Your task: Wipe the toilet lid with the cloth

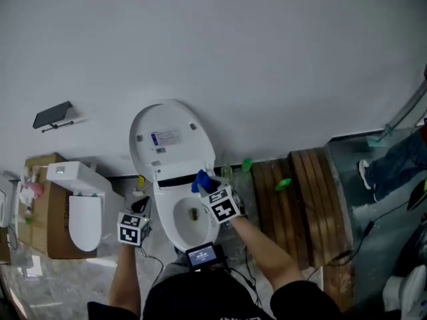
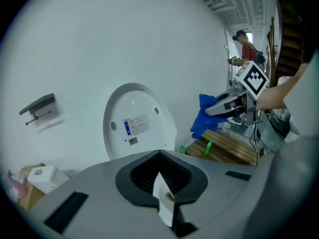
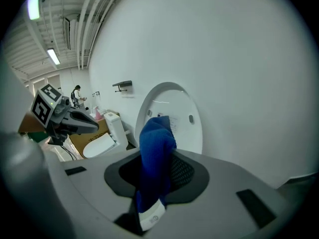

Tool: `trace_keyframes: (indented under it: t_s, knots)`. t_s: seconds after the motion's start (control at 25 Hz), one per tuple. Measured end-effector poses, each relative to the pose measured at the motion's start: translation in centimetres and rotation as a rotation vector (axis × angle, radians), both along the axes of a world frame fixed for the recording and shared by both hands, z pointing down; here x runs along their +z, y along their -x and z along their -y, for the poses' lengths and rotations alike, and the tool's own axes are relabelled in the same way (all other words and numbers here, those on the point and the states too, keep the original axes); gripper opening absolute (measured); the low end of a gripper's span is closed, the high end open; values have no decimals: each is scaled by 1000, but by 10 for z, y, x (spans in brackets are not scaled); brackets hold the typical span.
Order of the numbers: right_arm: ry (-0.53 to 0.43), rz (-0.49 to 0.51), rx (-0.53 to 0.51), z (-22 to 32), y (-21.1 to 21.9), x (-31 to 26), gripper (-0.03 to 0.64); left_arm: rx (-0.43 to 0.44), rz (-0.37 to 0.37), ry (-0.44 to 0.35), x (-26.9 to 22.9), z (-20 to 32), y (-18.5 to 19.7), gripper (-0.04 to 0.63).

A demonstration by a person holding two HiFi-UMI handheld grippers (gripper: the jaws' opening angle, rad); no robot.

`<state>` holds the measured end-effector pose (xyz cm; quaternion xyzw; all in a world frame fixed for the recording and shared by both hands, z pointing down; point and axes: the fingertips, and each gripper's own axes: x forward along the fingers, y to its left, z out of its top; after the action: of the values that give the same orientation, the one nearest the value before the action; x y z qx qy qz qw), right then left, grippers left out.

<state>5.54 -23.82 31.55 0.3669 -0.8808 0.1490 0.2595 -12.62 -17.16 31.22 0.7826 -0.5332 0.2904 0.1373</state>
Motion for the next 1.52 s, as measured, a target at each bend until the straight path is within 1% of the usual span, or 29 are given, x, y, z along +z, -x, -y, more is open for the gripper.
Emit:
trace_keyframes:
  t_s: [0.12,0.28,0.44,0.52,0.64,0.72,0.88,1.04,1.16,1.32,1.44,1.52]
  knots:
    - [6,2,-15,-17,-3,2,100,-6,17,-10,0,-25,-5,12]
    - [19,-20,-32,-48,-13,7,100,15,-7,27,6,-52,-17,12]
    - [22,-42,-20,-92,-22,10,100,42,-11,6,4,-87,-18,12]
    - [28,-44,-8,-117,-23,11,100,59,-18,-7,0,-110,-17,12]
    - [45,-41,1,-155,-18,7,100,91,-64,-15,-8,-150,-15,12]
    - [32,-46,6,-183,-11,3,100,111,-73,-13,-8,-181,-9,12]
    - [-5,-65,43,-233,-5,-2,100,127,-72,10,1,-240,-1,12]
    - [-25,-57,90,-290,0,-9,100,145,-76,25,4,-302,-4,12]
    - [-29,-68,90,-333,5,-15,100,149,-112,69,11,-343,-9,12]
    - [6,-100,63,-386,3,-10,100,134,-135,103,24,-380,-17,12]
    - [39,-141,60,-417,-12,2,100,155,-147,109,28,-397,-33,12]
    - [65,-145,64,-432,-22,12,100,183,-159,108,28,-404,-46,12]
